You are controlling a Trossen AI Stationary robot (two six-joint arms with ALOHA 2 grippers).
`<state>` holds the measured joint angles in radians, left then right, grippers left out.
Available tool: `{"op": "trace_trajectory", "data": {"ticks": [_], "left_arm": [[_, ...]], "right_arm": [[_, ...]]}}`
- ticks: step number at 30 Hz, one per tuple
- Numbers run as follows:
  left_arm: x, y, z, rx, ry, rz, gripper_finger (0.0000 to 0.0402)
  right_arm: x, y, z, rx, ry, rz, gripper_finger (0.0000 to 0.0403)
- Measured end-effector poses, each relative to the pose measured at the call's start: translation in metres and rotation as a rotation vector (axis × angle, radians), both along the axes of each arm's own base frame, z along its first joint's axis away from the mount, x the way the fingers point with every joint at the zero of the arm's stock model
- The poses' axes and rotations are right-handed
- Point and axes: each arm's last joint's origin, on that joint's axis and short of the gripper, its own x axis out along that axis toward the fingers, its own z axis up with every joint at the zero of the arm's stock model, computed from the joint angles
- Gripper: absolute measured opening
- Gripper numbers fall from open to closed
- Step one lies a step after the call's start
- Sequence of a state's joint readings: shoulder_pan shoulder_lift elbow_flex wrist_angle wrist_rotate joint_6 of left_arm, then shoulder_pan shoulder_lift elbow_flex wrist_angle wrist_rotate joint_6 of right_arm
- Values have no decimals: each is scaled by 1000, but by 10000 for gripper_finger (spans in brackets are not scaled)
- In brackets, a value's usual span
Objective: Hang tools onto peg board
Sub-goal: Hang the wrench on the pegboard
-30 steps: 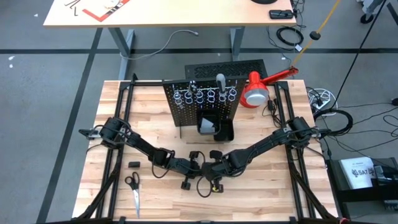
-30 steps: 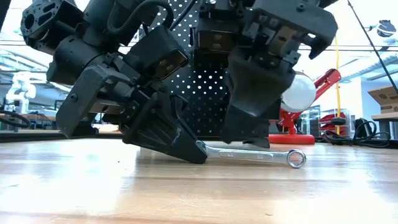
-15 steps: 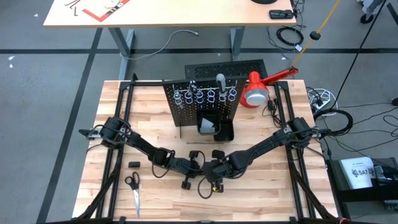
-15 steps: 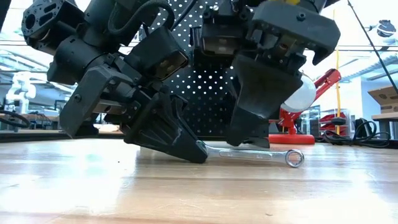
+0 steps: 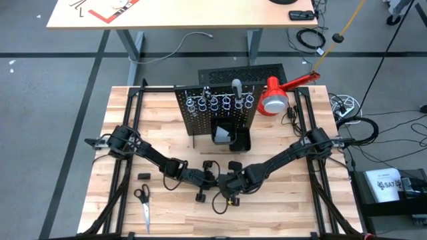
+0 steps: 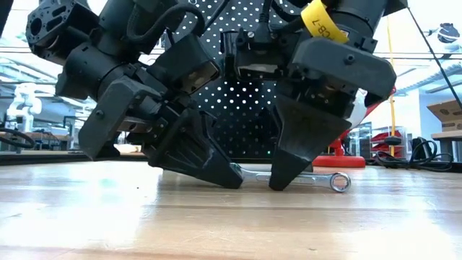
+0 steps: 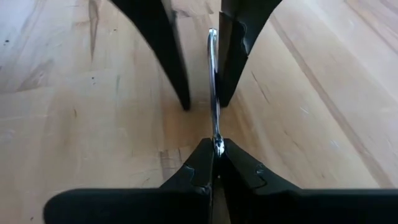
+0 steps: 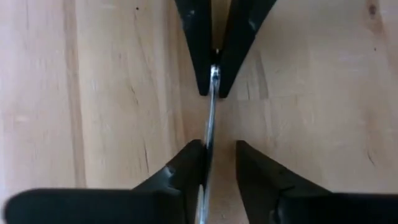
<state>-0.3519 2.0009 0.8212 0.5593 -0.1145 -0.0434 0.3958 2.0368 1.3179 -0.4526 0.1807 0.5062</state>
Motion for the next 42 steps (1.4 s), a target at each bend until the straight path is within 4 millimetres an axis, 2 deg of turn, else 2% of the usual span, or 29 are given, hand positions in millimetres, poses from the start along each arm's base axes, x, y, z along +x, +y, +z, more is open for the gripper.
{"op": "trace_trajectory", "data": {"ticks": [7,12,16,22,28,31,36,42], "left_arm": [[0,0,0,-2,-3,4,20],[0,0,0,-10,-5,8,26],[0,0,6,-49,-5,31,77],[-7,1,42,-88,-30,65,145],[-27,5,100,-26,-117,181,157],[-39,5,130,-17,-202,204,158],[-64,3,178,-26,-369,222,158],[-97,5,214,-12,-505,287,159]], "right_arm": [[0,1,-6,13,33,-1,12],[-2,4,-4,13,25,8,6],[-5,9,-1,3,12,18,5],[-12,17,7,-24,-9,1,4],[-13,17,21,-101,-99,-46,4],[-13,14,40,-155,-194,-71,4],[-19,6,87,-275,-389,-136,4],[-36,-1,150,-452,-649,-253,4]]}}
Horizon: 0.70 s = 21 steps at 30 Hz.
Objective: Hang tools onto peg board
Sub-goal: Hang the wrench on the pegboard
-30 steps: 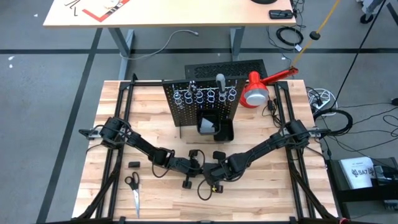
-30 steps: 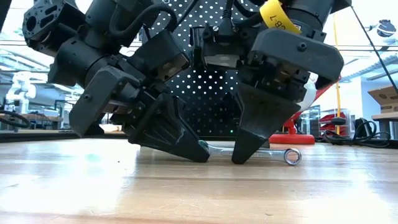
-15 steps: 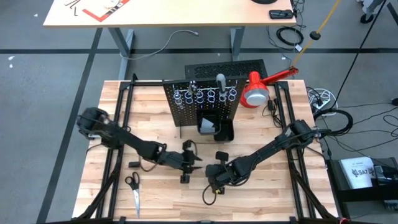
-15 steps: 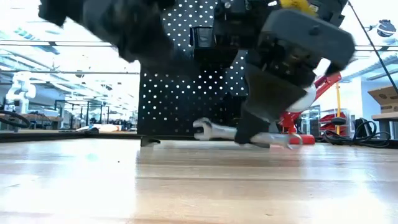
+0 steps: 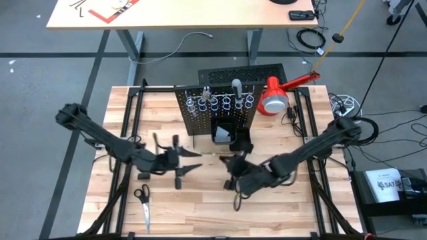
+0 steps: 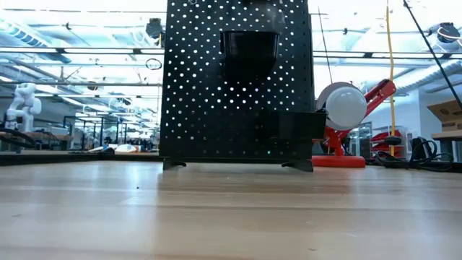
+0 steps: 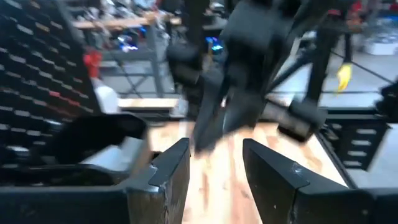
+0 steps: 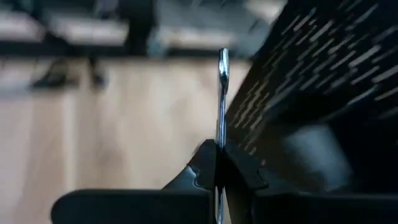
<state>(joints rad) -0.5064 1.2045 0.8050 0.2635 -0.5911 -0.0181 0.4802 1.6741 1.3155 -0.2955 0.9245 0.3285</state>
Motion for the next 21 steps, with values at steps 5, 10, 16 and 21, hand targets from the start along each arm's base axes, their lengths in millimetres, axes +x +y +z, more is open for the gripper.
{"op": "trace_trajectory", "data": {"ticks": [5,10,16,21], "left_arm": [[-16,4,10,25,-26,83,159],[-19,5,5,57,22,113,159],[-19,5,5,46,24,116,159],[-19,5,5,40,23,115,159]], "right_arm": [[-19,-6,52,-181,-197,-204,4],[-28,-15,89,-285,-249,-395,4],[-26,-31,117,-296,-340,-369,4],[-38,-41,147,-400,-494,-308,4]]}}
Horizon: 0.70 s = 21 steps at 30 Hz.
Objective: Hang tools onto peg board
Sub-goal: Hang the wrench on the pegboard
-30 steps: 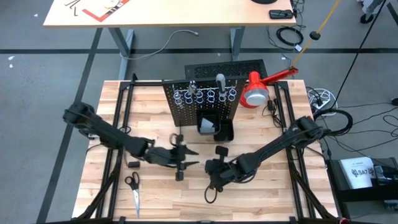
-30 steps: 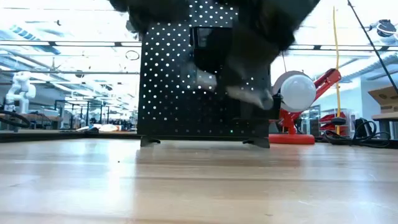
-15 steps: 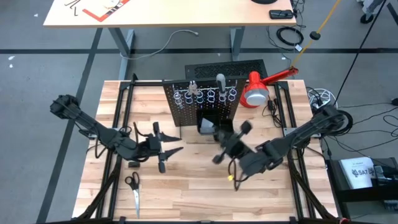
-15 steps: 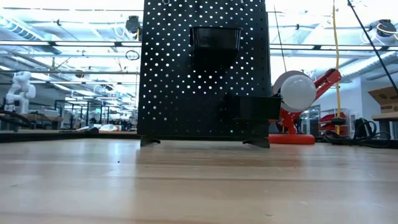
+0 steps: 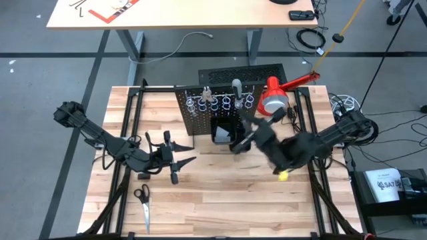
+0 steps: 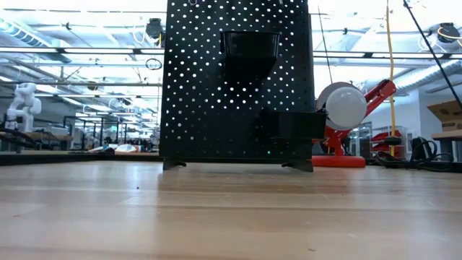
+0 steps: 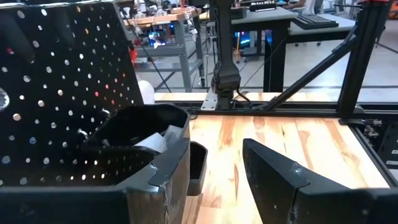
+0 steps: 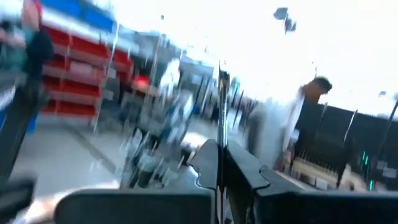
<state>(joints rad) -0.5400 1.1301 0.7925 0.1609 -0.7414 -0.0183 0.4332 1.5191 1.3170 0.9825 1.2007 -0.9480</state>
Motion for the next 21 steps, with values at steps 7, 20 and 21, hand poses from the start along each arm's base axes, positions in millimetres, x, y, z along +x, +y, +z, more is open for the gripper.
{"op": "trace_trajectory", "data": {"ticks": [7,20,21], "left_arm": [[-1,-3,0,6,1,-14,159],[-1,-3,0,3,-3,-12,159],[-1,-3,0,3,-3,-12,159]], "right_arm": [[-37,-17,31,-41,-126,-71,4],[-39,-43,-2,120,-369,-55,4],[-41,-46,-7,115,-391,-52,4]]}}
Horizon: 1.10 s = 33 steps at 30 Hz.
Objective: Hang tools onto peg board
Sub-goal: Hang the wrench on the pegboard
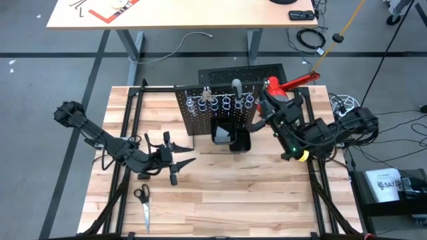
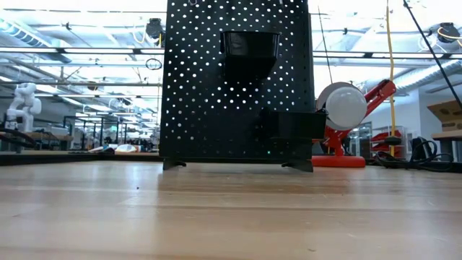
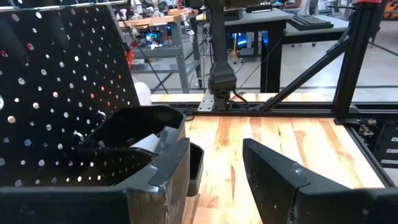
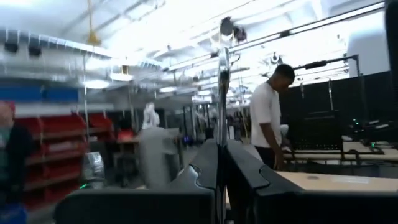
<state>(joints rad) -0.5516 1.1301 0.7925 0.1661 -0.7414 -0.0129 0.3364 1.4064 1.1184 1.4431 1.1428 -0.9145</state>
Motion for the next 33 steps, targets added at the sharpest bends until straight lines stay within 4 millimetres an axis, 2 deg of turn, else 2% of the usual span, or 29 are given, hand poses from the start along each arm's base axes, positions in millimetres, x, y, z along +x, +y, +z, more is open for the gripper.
{"op": "trace_trajectory", "data": {"ticks": [4,9,19,23,33], "left_arm": [[0,-1,0,-5,-1,-2,159],[0,-1,0,0,0,-3,159],[0,-1,0,0,0,-3,159],[0,-1,0,-1,0,-2,159],[0,-1,0,2,4,-2,159]], "right_arm": [[-11,-8,-20,-30,-100,33,4],[-14,-13,-29,-37,-141,101,4],[5,-21,-23,-41,-60,151,4],[8,-25,-19,-39,-38,144,4],[13,-26,-24,-14,57,95,4]]}}
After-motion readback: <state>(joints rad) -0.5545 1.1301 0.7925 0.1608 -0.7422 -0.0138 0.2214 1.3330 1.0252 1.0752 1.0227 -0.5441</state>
